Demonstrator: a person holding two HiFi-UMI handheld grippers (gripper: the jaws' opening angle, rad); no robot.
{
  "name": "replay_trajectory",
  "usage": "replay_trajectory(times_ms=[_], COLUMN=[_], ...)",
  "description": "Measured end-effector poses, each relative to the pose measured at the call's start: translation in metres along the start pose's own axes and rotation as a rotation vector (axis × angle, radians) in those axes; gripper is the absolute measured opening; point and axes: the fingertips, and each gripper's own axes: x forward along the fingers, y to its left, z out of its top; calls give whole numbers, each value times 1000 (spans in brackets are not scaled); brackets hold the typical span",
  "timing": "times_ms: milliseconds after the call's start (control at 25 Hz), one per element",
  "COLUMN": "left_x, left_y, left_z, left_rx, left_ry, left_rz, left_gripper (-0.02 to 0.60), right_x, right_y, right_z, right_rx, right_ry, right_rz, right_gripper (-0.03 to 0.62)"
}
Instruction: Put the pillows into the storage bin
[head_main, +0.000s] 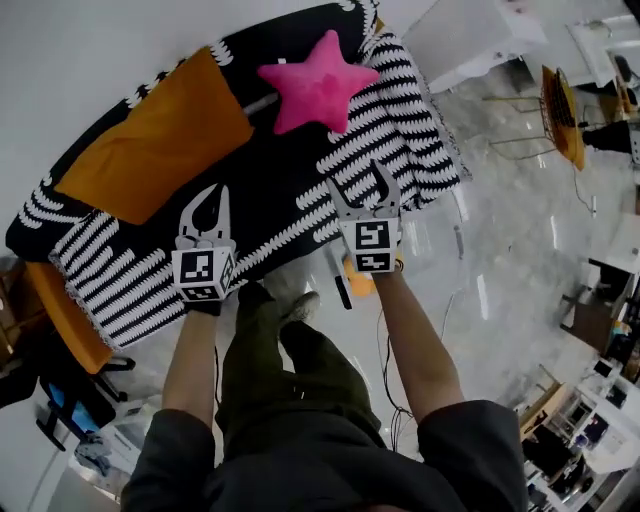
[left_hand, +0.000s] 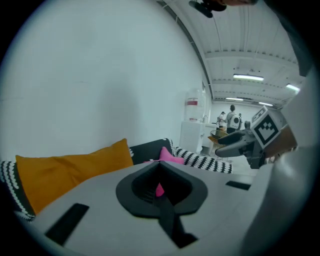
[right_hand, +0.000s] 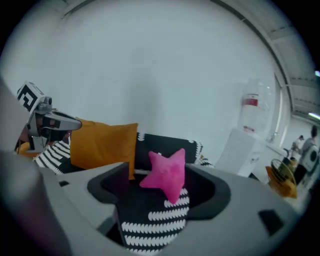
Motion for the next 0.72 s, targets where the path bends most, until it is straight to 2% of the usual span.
replay_trajectory(times_ms=[200, 480, 600, 720], left_x=[-2, -31, -44, -59], left_y=[102, 245, 289, 322], left_z=[3, -15, -23, -30], left_rx=[-57, -142, -184, -198], left_ry=[-4, -19, -22, -29], left_rz=[107, 260, 320, 345], left_gripper=[0, 0, 0, 0], right_x=[87, 190, 223, 245], right_y=[80, 216, 277, 336], right_z=[80, 164, 183, 192], right_rx=[-132, -232, -356, -535], right_ry=[-32, -53, -34, 8], right_rz=[159, 328, 444, 542], right_gripper=[334, 334, 334, 334])
